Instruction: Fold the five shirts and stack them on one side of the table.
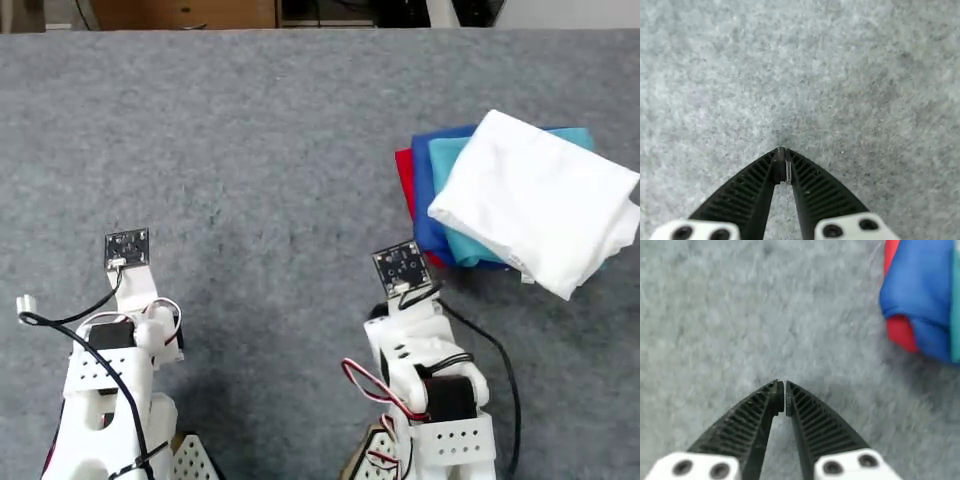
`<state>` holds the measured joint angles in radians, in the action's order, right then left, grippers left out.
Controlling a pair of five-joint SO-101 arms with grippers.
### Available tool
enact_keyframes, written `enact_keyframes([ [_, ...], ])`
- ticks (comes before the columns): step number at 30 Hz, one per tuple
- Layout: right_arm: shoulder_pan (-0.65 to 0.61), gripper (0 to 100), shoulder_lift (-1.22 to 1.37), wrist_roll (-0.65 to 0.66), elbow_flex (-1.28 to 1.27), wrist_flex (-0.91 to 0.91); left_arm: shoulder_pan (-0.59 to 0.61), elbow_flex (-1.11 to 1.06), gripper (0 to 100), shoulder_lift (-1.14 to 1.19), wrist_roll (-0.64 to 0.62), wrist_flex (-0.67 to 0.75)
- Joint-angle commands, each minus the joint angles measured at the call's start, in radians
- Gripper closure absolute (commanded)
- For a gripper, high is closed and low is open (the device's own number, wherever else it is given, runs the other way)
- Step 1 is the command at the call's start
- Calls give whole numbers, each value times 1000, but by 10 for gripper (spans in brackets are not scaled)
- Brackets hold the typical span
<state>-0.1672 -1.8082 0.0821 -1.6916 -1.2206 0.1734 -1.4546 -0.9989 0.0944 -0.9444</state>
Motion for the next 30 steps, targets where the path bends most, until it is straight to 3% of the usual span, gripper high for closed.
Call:
enact_keyframes([
  [1,-15,978,-94,-11,1,-60,0,-2,981,-13,-12,12],
  [6,-13,978,-96,-9,1,-64,2,-6,981,-13,-80,26],
  [13,-13,978,-96,-9,1,-64,2,-38,982,-70,-80,26],
  [18,-13,978,-96,-9,1,-64,-8,-114,982,-297,-74,-55],
  [26,-13,978,-96,-6,2,-71,2,-232,981,-828,-74,-331],
  [30,-13,978,-96,-6,2,-71,2,-227,981,-791,-74,-318],
])
